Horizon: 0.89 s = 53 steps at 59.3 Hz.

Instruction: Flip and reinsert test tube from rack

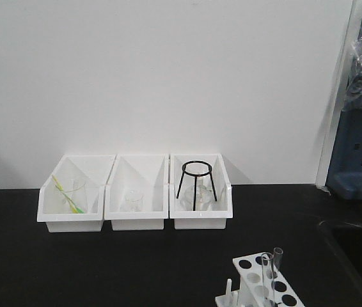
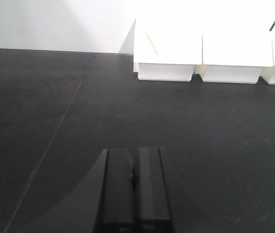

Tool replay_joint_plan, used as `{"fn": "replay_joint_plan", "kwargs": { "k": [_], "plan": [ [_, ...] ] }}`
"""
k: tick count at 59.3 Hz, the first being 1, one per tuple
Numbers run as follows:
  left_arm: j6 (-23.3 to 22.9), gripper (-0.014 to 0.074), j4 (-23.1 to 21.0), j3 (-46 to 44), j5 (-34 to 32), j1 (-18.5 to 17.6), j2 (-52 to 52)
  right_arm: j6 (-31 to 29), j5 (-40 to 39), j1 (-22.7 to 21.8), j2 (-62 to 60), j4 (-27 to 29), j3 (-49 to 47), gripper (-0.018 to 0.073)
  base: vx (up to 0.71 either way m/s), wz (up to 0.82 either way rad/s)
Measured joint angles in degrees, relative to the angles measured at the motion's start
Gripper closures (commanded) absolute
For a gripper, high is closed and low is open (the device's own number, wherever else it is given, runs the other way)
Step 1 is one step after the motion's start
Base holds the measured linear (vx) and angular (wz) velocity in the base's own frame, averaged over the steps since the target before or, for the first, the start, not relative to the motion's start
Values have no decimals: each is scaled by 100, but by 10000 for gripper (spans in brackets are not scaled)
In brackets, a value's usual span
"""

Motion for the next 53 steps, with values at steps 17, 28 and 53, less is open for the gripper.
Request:
{"fn": "replay_joint_plan", "kwargs": {
  "k": [17, 28, 53],
  "plan": [
    [0, 603, 0, 0, 0, 0, 0, -109, 7, -327, -2099, 193, 1475, 571, 0, 0],
    [0, 603, 0, 0, 0, 0, 0, -109, 30, -338, -2171, 193, 1516, 571, 0, 0],
    [0, 603, 0, 0, 0, 0, 0, -109, 30, -356, -2181, 193, 1516, 571, 0, 0]
  ]
}}
